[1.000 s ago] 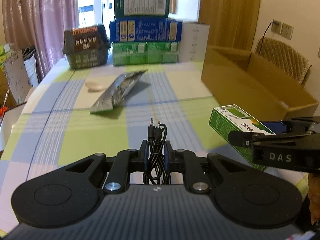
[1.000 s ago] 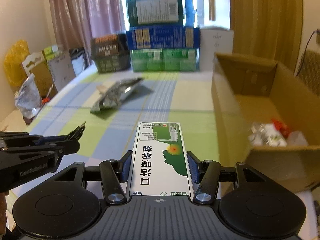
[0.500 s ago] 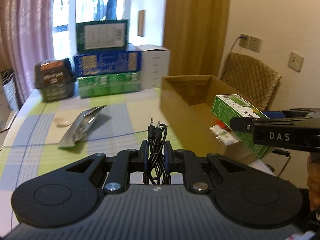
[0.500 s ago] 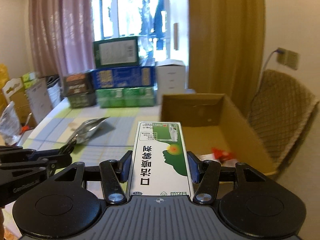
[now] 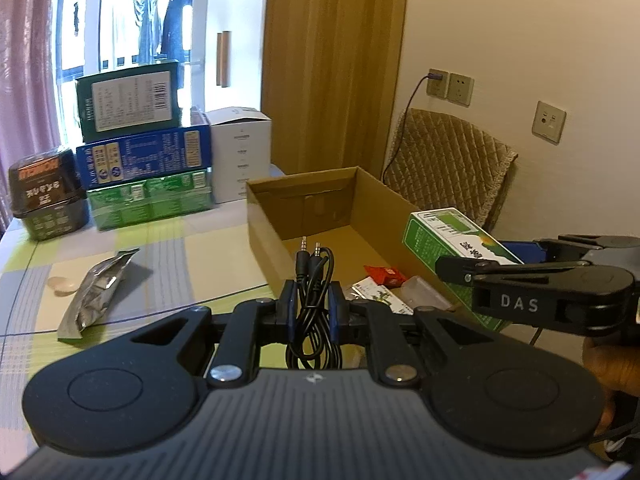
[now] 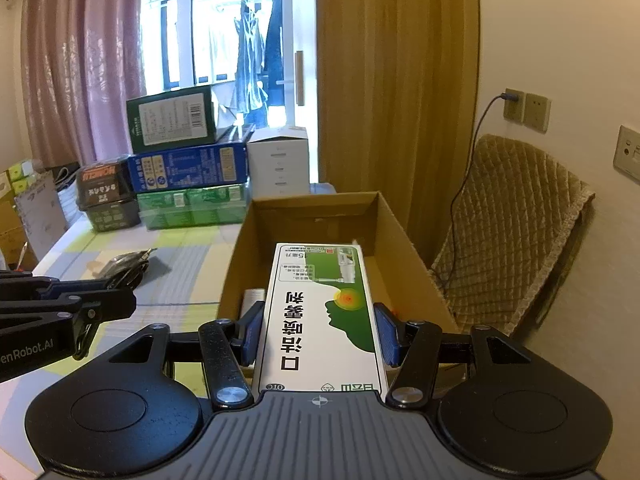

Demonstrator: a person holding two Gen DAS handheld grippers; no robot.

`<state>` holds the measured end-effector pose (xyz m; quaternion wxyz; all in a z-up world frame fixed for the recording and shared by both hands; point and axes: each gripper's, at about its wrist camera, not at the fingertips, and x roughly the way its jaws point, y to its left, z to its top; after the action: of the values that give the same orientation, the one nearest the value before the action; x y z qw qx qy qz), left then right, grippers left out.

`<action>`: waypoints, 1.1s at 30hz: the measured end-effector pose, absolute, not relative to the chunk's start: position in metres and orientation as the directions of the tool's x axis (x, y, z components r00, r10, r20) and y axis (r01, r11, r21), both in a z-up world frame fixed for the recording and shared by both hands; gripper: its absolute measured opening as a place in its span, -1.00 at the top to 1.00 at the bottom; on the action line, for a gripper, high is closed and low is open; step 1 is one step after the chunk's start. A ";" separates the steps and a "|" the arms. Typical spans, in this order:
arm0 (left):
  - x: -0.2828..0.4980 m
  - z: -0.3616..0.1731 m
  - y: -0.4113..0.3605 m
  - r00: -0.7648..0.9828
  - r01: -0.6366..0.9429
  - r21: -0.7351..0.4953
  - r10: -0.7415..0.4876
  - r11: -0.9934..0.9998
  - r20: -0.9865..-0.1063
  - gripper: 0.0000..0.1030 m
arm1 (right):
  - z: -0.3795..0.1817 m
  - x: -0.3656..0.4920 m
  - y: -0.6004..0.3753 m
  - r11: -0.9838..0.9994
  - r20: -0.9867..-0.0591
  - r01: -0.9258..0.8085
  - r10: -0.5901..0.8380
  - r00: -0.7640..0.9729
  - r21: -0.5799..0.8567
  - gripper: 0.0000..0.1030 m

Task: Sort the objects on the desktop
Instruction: 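Carry the cable in left tool while right tool carries the medicine box to the cardboard box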

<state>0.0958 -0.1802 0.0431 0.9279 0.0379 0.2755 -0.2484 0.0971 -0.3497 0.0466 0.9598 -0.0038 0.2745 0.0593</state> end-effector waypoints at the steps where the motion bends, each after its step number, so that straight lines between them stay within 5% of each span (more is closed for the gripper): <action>1: 0.098 0.043 -0.183 0.722 0.485 -0.067 -0.443 0.872 -0.532 0.77 | 0.046 0.099 -0.352 0.993 -0.529 -0.113 0.110 0.842 0.026 -0.03; 33: 0.186 0.015 -0.256 0.614 0.540 -0.172 -0.525 0.824 -0.589 0.76 | 0.027 0.163 -0.396 0.998 -0.556 -0.063 0.058 0.829 0.011 -0.03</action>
<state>0.1856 -0.2559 0.0149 0.8983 0.0114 0.3239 -0.2966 0.1626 -0.3963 0.0270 0.9563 -0.0039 0.2905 0.0316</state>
